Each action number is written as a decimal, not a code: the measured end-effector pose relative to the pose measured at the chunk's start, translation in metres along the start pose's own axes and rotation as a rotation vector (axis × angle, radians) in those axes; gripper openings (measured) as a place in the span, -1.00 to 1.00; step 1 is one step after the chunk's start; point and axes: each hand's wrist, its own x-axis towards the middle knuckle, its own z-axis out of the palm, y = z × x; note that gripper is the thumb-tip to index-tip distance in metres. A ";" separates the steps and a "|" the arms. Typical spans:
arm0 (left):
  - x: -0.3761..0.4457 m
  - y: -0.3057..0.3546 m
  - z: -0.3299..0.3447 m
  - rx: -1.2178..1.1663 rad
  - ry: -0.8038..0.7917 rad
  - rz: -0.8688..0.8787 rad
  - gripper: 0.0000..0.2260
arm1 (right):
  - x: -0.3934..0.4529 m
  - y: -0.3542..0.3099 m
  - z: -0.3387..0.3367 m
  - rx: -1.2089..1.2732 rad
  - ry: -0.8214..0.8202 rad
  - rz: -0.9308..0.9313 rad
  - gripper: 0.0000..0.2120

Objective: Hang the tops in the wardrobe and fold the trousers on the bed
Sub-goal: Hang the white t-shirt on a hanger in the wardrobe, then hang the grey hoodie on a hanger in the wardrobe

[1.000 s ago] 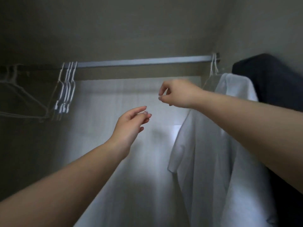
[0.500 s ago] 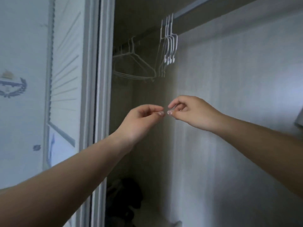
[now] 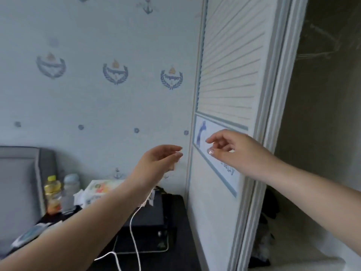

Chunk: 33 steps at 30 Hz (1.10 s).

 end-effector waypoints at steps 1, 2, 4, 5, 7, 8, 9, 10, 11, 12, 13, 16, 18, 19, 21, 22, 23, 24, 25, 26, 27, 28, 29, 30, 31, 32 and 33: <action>-0.017 -0.007 -0.032 0.034 0.055 -0.031 -0.91 | 0.002 -0.011 0.029 0.025 -0.048 -0.017 -0.86; -0.034 -0.013 -0.059 0.066 0.097 -0.053 -0.91 | 0.002 -0.022 0.055 0.043 -0.088 -0.027 -0.84; -0.073 -0.024 -0.115 0.107 0.196 -0.109 -0.91 | 0.001 -0.049 0.110 0.084 -0.186 -0.053 -0.84; -0.093 -0.027 -0.140 0.120 0.241 -0.135 -0.91 | 0.000 -0.062 0.135 0.096 -0.234 -0.069 -0.83; -0.143 -0.031 -0.198 0.142 0.343 -0.192 -0.92 | -0.005 -0.101 0.195 0.133 -0.327 -0.106 -0.83; -0.162 -0.032 -0.218 0.148 0.374 -0.214 -0.92 | -0.008 -0.115 0.217 0.145 -0.353 -0.119 -0.83; -0.187 -0.034 -0.243 0.158 0.422 -0.241 -0.92 | -0.013 -0.136 0.243 0.166 -0.395 -0.150 -0.84; -0.215 -0.034 -0.269 0.172 0.473 -0.261 -0.92 | -0.018 -0.159 0.271 0.195 -0.439 -0.186 -0.85; -0.237 -0.034 -0.289 0.179 0.508 -0.278 -0.92 | -0.023 -0.179 0.294 0.220 -0.467 -0.216 -0.85; -0.261 -0.031 -0.308 0.180 0.548 -0.298 -0.91 | -0.028 -0.199 0.316 0.249 -0.501 -0.243 -0.86; -0.283 -0.030 -0.326 0.189 0.588 -0.317 -0.91 | -0.032 -0.218 0.335 0.281 -0.541 -0.268 -0.86; -0.357 -0.022 -0.377 0.209 0.730 -0.363 -0.92 | -0.050 -0.280 0.398 0.351 -0.662 -0.360 -0.86; -0.406 -0.015 -0.404 0.217 0.836 -0.421 -0.90 | -0.064 -0.318 0.437 0.384 -0.740 -0.423 -0.86; -0.435 -0.013 -0.416 0.218 0.890 -0.442 -0.88 | -0.074 -0.339 0.459 0.408 -0.794 -0.446 -0.86; -0.483 -0.011 -0.433 0.201 0.990 -0.470 -0.88 | -0.094 -0.372 0.496 0.443 -0.906 -0.475 -0.85; -0.509 -0.013 -0.439 0.196 1.052 -0.487 -0.90 | -0.106 -0.388 0.515 0.460 -0.965 -0.492 -0.85; -0.530 -0.016 -0.442 0.193 1.105 -0.508 -0.91 | -0.117 -0.401 0.531 0.471 -1.015 -0.503 -0.85; -0.551 -0.019 -0.445 0.191 1.155 -0.537 -0.91 | -0.130 -0.413 0.548 0.486 -1.067 -0.514 -0.85; -0.570 -0.023 -0.448 0.187 1.197 -0.568 -0.91 | -0.141 -0.423 0.563 0.494 -1.112 -0.526 -0.86; -0.588 -0.028 -0.451 0.184 1.235 -0.599 -0.91 | -0.152 -0.434 0.578 0.504 -1.152 -0.535 -0.86; -0.606 -0.033 -0.454 0.178 1.273 -0.631 -0.91 | -0.164 -0.443 0.593 0.512 -1.191 -0.541 -0.86; -0.621 -0.038 -0.457 0.164 1.311 -0.662 -0.90 | -0.174 -0.451 0.609 0.517 -1.230 -0.543 -0.87; -0.635 -0.044 -0.461 0.148 1.345 -0.692 -0.89 | -0.184 -0.458 0.624 0.519 -1.270 -0.540 -0.87; -0.648 -0.049 -0.467 0.134 1.379 -0.719 -0.89 | -0.192 -0.465 0.640 0.516 -1.313 -0.533 -0.87; -0.660 -0.056 -0.476 0.120 1.413 -0.742 -0.89 | -0.200 -0.473 0.659 0.506 -1.360 -0.526 -0.87; -0.671 -0.062 -0.485 0.108 1.445 -0.762 -0.90 | -0.205 -0.480 0.678 0.494 -1.404 -0.521 -0.86; -0.680 -0.068 -0.496 0.099 1.475 -0.779 -0.90 | -0.209 -0.486 0.695 0.484 -1.440 -0.512 -0.86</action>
